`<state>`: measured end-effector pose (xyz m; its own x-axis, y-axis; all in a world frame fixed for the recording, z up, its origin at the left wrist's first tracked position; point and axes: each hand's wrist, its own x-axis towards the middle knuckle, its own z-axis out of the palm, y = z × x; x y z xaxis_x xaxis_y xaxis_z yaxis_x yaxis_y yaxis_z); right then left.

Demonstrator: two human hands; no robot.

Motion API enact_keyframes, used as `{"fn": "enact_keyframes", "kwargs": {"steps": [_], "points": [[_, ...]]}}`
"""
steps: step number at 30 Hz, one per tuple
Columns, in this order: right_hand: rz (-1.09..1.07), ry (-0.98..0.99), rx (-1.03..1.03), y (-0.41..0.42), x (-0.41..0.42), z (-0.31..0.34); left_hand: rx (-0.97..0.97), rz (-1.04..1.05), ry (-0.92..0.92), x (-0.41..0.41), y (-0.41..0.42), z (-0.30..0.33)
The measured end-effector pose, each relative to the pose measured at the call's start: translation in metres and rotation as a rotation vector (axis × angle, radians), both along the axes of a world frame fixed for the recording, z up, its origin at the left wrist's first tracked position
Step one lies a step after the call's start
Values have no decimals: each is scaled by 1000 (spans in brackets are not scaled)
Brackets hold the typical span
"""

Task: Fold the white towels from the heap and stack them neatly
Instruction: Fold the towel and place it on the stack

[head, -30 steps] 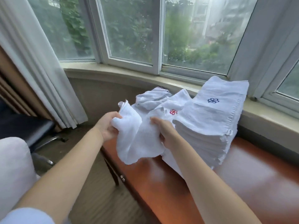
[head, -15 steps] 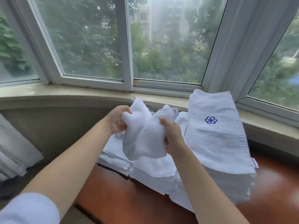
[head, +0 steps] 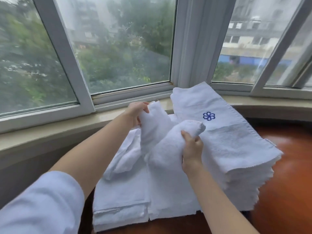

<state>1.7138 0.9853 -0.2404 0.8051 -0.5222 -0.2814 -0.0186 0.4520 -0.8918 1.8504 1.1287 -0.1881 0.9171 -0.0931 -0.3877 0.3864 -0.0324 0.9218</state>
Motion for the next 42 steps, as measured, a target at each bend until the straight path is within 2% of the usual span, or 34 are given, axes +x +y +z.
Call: {"fn": "enact_keyframes", "kwargs": {"steps": [7,10,13,17,20,23,25,28,30,32,34,36,39,42], "points": [[-421,-11,38,29,-12,-12,-106,-53,-245,56,-13,-9],[-528,13,0,22,-16,-27,-120,-25,-322,88,-29,-12],[-520,160,-30,23,-18,-51,40,38,-300,109,-34,-40],[-584,405,60,33,-31,-92,310,-83,-32,101,-23,-115],[-560,488,61,39,-43,-103,435,-109,-163,100,-17,-146],[-670,449,-168,38,-48,-105,300,-25,-381,104,-19,-142],[-712,490,-288,38,-53,-107,378,-69,-459,102,-18,-141],[-680,726,-254,47,-58,-111,574,-236,-317,92,-12,-149],[-712,830,-430,52,-55,-106,586,-258,-261,80,-12,-146],[-744,801,-658,57,-45,-95,638,-232,-286,71,-17,-139],[-647,696,-875,60,-35,-87,626,-191,-179,70,-20,-131],[-335,557,-1040,61,-20,-85,520,-149,-6,74,-21,-127],[175,406,-1080,66,3,-88,283,-137,169,85,-10,-127],[326,387,-1170,75,24,-95,90,-266,221,90,3,-130]]}}
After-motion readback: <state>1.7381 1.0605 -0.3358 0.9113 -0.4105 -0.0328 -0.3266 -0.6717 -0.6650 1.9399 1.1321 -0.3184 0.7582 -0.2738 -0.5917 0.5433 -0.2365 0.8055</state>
